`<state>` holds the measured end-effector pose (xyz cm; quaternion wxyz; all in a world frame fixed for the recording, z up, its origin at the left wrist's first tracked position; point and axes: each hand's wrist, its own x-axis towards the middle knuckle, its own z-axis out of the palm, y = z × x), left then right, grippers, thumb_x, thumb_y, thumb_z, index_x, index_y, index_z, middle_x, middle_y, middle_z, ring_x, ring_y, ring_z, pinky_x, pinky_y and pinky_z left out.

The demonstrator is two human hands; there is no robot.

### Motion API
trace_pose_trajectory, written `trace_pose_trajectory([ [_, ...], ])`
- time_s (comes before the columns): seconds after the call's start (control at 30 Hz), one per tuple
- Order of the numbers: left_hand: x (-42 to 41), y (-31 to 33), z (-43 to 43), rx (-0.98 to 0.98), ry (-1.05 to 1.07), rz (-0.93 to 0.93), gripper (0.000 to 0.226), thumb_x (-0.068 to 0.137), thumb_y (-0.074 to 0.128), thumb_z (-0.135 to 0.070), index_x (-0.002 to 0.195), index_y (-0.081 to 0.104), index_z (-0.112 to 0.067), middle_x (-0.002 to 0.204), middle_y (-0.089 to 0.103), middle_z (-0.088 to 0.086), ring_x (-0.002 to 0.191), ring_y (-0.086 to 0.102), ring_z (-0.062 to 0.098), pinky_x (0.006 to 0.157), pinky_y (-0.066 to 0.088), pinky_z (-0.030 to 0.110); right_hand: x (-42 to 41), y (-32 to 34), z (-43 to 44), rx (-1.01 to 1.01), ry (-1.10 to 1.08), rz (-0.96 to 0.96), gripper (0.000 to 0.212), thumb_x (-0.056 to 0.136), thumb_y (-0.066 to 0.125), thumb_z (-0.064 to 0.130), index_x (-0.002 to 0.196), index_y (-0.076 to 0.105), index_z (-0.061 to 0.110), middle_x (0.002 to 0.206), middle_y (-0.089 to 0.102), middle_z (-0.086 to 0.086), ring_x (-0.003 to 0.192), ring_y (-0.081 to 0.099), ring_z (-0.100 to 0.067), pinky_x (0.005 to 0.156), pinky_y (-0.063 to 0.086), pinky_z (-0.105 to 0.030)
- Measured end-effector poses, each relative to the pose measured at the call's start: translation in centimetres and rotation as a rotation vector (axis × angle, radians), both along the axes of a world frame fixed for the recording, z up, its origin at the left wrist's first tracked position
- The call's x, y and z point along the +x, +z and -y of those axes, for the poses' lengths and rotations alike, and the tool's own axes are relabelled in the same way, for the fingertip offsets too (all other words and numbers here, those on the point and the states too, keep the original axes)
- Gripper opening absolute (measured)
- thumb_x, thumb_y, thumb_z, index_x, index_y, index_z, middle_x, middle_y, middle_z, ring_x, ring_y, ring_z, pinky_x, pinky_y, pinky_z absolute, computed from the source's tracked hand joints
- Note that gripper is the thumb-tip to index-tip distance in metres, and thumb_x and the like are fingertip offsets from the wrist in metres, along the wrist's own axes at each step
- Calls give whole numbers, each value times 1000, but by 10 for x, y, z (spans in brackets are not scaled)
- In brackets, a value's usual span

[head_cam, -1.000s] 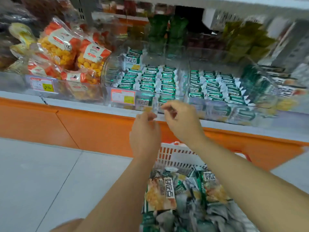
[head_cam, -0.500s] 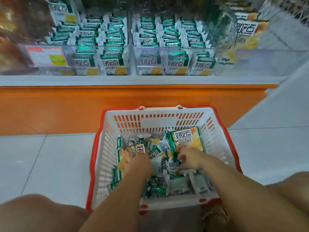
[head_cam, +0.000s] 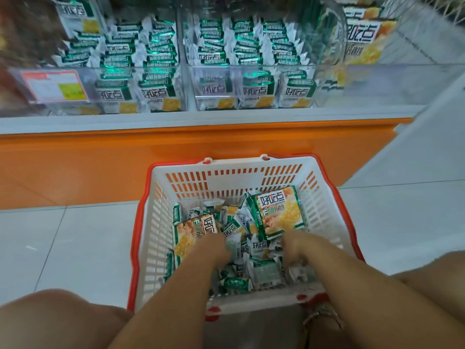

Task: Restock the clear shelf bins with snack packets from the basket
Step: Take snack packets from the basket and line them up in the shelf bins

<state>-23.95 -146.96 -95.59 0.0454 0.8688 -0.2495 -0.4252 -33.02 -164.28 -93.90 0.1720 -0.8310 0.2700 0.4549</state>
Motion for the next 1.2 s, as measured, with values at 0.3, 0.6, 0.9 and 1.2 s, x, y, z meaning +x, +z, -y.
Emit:
trace_pose_trajectory([
  [0.3, 25, 149, 3, -364, -7, 144, 52, 95, 54, -31, 143, 38, -21, 145, 42, 3, 109, 53, 17, 90, 42, 28, 53, 148, 2, 406, -208, 563, 82, 79, 75, 11, 143, 26, 21, 134, 45, -10, 103, 59, -22, 80, 55, -31],
  [0.6, 32, 229, -43, -817, 145, 78, 52, 86, 64, -43, 134, 46, -38, 132, 50, -20, 112, 54, 2, 89, 45, 27, 54, 222, -31, 790, -359, 772, 52, 87, 58, -3, 130, 49, 25, 98, 60, -6, 79, 62, -7, 72, 48, -24],
  [0.9, 75, 241, -59, -985, 353, 39, 41, 90, 63, -28, 130, 54, -30, 121, 63, -6, 109, 60, 11, 96, 50, 42, 100, 239, -81, 914, -710, 1001, 35, 86, 64, 8, 118, 50, 13, 112, 58, -10, 83, 64, -17, 69, 57, -27],
  [1.2, 127, 242, -85, -1418, 1023, -89, 45, 92, 61, -19, 135, 47, -18, 113, 62, 6, 88, 58, 12, 80, 51, 27, 170, 238, -138, 896, -646, 1171, 38, 84, 67, 9, 118, 50, 14, 95, 66, -1, 85, 66, -14, 78, 57, -34],
])
